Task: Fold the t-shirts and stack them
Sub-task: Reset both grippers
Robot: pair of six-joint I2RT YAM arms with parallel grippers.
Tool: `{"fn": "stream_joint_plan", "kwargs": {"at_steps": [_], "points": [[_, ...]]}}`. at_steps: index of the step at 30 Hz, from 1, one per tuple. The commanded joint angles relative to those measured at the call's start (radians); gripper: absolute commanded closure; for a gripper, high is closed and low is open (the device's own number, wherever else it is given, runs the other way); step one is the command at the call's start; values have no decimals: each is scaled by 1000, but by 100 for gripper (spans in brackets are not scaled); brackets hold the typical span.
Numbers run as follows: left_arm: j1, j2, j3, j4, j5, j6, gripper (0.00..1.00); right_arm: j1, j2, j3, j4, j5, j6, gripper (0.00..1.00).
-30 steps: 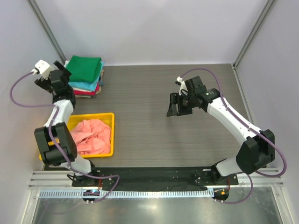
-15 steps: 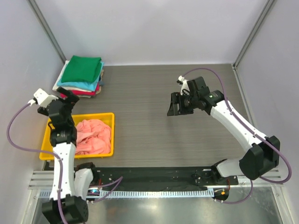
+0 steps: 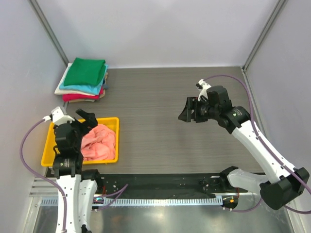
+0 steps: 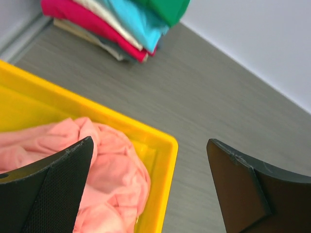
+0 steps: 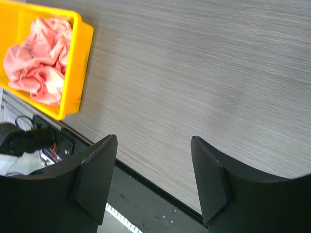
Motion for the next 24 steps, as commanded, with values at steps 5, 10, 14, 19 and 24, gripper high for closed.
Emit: {"fn": "stream_joint_plan", "kwargs": {"at_steps": [5, 10, 14, 19, 24], "points": [[-95, -26, -21, -41, 30, 2, 0, 6, -99, -95, 104, 174, 131, 31], [-181, -43, -18, -47, -17, 27, 0, 6, -109, -139, 110, 244, 182, 31], [-213, -58, -23, -44, -27, 32, 0, 6, -93, -141, 110, 270, 197, 31], [-258, -60, -24, -38, -28, 35, 0, 6, -67, -138, 117, 283, 202, 32], [-285, -53, -26, -38, -31, 33, 0, 8, -14, -130, 150, 283, 212, 32]]}}
